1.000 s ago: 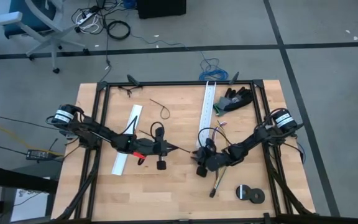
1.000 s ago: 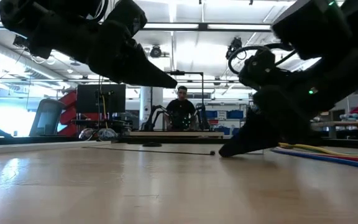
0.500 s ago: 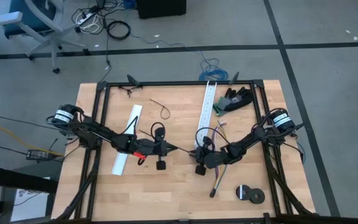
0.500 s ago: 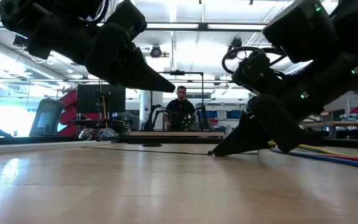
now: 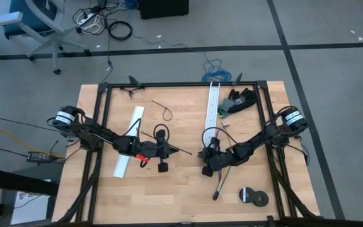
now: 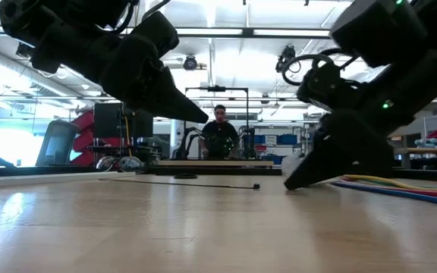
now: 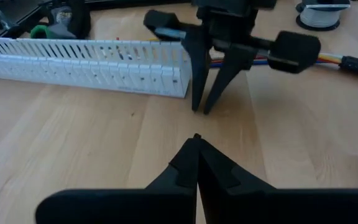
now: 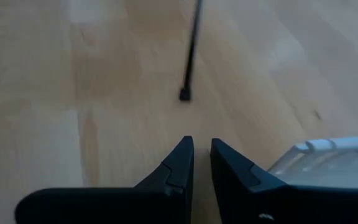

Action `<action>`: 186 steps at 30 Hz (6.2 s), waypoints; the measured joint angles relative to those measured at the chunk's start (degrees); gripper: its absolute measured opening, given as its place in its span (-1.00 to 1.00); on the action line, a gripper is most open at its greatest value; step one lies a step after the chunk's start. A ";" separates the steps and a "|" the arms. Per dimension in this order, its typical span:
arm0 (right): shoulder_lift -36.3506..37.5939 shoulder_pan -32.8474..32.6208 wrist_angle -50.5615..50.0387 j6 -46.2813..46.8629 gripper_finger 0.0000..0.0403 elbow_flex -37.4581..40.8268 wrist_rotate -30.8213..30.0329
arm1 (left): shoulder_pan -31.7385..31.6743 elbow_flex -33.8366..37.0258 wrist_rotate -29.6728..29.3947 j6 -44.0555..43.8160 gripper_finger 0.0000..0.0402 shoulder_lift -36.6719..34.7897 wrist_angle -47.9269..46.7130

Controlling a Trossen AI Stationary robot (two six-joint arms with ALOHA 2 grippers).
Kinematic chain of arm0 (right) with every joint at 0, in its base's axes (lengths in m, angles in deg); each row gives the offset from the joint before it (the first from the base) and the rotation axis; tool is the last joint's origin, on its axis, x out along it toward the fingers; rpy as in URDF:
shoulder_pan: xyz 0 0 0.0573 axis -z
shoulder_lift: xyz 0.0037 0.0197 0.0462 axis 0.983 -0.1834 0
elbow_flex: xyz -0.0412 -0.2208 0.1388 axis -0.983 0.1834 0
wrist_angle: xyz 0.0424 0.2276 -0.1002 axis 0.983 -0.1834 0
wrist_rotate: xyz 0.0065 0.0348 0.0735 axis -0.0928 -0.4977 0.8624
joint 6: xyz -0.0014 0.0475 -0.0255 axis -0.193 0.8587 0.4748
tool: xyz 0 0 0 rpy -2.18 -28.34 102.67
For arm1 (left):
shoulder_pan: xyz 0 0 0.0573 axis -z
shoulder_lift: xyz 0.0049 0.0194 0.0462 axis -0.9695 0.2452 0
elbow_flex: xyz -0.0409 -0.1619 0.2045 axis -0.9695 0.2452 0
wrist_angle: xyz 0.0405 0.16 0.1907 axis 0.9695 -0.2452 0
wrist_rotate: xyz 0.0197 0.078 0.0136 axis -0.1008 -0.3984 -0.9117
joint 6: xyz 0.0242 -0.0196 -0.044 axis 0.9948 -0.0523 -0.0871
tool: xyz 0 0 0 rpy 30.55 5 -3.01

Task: Ziptie cables
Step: Prepare the black zip tie

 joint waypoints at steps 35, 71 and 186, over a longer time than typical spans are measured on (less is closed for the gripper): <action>-4.20 2.49 20.10 -8.00 -0.48 -0.11 6.52 | 0.07 -0.02 1.51 -1.17 -0.95 0.00 0.28; 5.61 1.72 17.85 -18.23 -0.99 -0.22 5.72 | 0.35 -0.22 1.55 0.52 -0.92 0.04 2.86; 4.64 20.80 -62.87 -43.73 -1.00 -49.86 34.91 | -9.84 -21.99 4.94 3.46 -0.21 0.37 -28.93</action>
